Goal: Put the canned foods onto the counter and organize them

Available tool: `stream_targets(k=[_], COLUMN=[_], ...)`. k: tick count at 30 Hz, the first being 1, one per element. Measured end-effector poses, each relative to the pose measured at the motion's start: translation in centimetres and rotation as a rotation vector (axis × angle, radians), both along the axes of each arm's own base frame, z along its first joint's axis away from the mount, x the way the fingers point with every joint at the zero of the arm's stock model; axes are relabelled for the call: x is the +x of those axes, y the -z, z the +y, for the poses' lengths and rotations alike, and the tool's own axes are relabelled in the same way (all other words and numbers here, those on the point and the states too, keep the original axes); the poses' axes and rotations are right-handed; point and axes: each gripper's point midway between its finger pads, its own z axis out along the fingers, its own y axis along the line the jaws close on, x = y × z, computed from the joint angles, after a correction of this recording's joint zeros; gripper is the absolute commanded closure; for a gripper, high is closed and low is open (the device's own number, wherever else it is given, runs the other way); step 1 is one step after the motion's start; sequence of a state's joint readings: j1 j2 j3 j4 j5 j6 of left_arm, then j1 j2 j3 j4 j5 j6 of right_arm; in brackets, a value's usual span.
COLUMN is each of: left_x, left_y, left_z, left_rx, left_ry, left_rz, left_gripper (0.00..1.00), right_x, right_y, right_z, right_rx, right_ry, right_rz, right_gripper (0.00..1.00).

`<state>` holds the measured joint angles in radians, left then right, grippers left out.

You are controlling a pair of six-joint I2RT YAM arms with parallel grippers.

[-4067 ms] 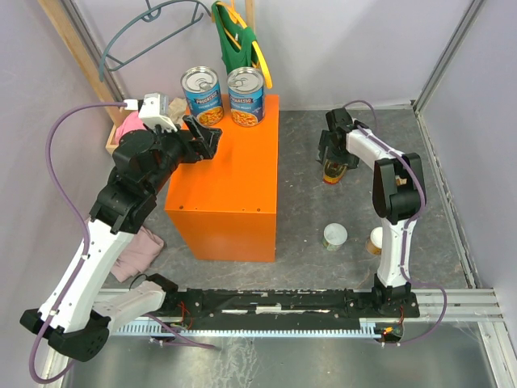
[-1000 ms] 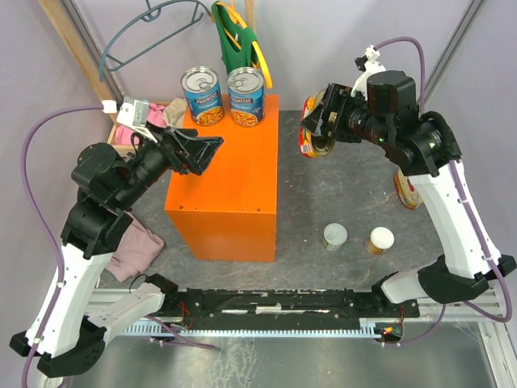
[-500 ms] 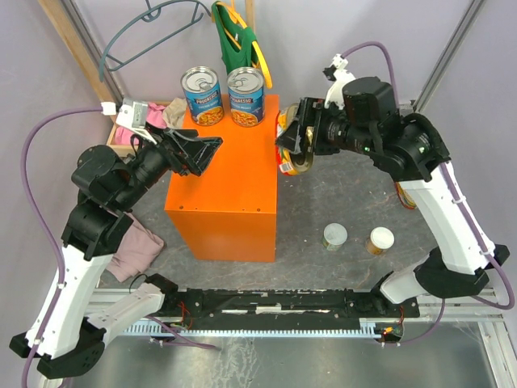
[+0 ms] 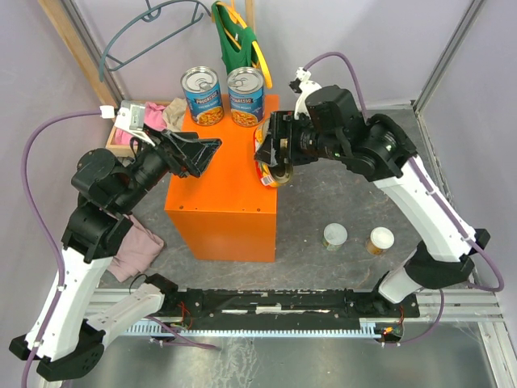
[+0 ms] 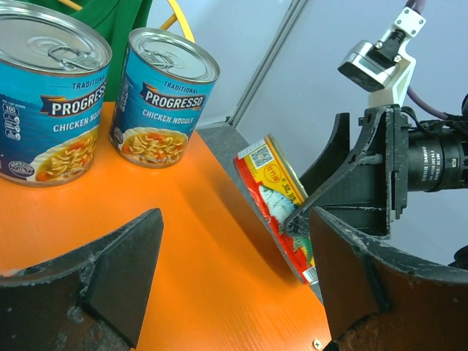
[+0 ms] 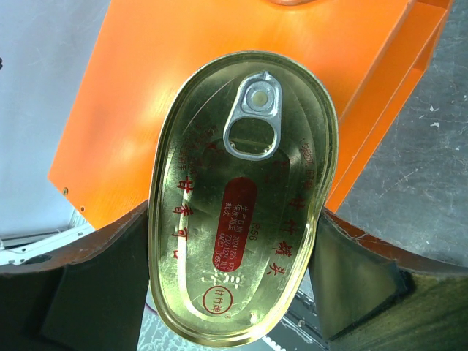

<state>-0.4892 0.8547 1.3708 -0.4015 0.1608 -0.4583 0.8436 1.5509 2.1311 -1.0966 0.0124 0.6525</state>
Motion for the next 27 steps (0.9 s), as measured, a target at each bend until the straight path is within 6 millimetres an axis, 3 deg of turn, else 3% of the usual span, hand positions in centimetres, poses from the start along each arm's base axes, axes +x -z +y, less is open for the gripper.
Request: stream_targets(k=[14,21,27], left_x=[0.1,0.1,0.2], left_y=[0.0,0.0,0.2], left_z=[0.0,0.0,-0.1], left_rx=[-0.002,0.0,0.006], left_ry=[0.0,0.0,-0.001], left_rz=[-0.003,-0.003,-0.001], left_gripper=[0.13,0.13,0.12], right_x=[1.1,1.0,1.5], right_y=[0.6,1.0,1.8], right_z=[3.6,4.5,5.4], right_rx=[-0.055,-0.078,-0.104], right_ry=[0.013,0.024,0.029], right_rz=[-0.011,-0.031,-0.048], right_gripper=[0.97,0.63,0.49])
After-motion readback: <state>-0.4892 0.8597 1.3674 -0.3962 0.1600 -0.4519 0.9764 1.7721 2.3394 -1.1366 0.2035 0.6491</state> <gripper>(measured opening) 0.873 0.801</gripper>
